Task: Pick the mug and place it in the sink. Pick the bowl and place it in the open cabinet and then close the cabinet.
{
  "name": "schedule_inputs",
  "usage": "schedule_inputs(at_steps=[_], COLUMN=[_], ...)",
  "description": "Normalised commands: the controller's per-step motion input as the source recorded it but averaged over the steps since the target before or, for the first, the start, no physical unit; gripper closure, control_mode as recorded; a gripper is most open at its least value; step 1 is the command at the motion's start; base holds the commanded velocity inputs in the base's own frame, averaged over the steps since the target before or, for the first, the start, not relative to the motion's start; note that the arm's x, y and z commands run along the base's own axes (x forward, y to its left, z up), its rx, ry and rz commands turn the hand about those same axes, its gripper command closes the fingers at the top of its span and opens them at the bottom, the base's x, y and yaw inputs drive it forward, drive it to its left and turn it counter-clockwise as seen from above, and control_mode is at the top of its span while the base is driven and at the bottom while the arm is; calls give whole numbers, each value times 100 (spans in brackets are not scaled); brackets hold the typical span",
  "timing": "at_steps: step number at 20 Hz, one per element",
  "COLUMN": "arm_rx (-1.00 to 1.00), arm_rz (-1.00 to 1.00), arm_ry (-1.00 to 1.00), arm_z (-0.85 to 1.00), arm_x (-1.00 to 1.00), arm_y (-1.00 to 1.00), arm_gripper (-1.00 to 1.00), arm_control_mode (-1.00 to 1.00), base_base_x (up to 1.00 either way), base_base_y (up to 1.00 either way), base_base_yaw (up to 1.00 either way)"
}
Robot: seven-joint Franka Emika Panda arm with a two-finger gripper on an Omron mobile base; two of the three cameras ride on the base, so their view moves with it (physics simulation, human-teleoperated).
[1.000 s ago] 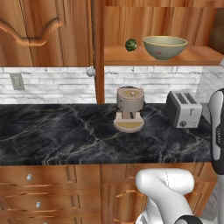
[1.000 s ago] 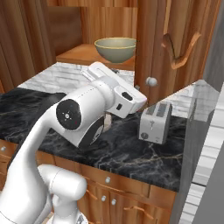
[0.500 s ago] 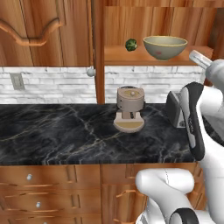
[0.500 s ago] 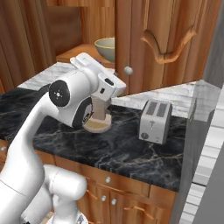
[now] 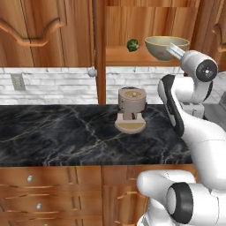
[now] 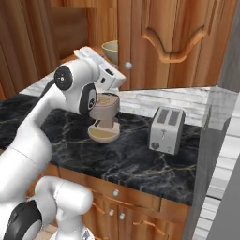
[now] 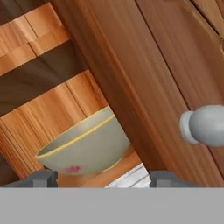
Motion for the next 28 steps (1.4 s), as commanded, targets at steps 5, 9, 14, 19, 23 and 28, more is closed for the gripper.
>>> schedule_inputs(at_steps=[5, 9, 14, 19, 23, 28], arm_rx=[1, 6, 5, 4, 0, 0], arm_rz=[8, 19, 24, 29, 26, 17], arm_ry=[7, 3, 0, -4, -9, -1], arm_z=[5, 0, 0, -7, -11, -8], arm_x=[92, 87, 73, 41, 14, 0], arm_y=[-19, -24, -37, -43, -31, -19], arm_gripper=[-100, -100, -100, -100, -100, -100], arm_control_mode=[-100, -100, -100, -100, -100, -100], base_base_x=[0, 0, 0, 0, 0, 0], base_base_y=[0, 0, 0, 0, 0, 0], base_base_yaw=[0, 0, 0, 0, 0, 0])
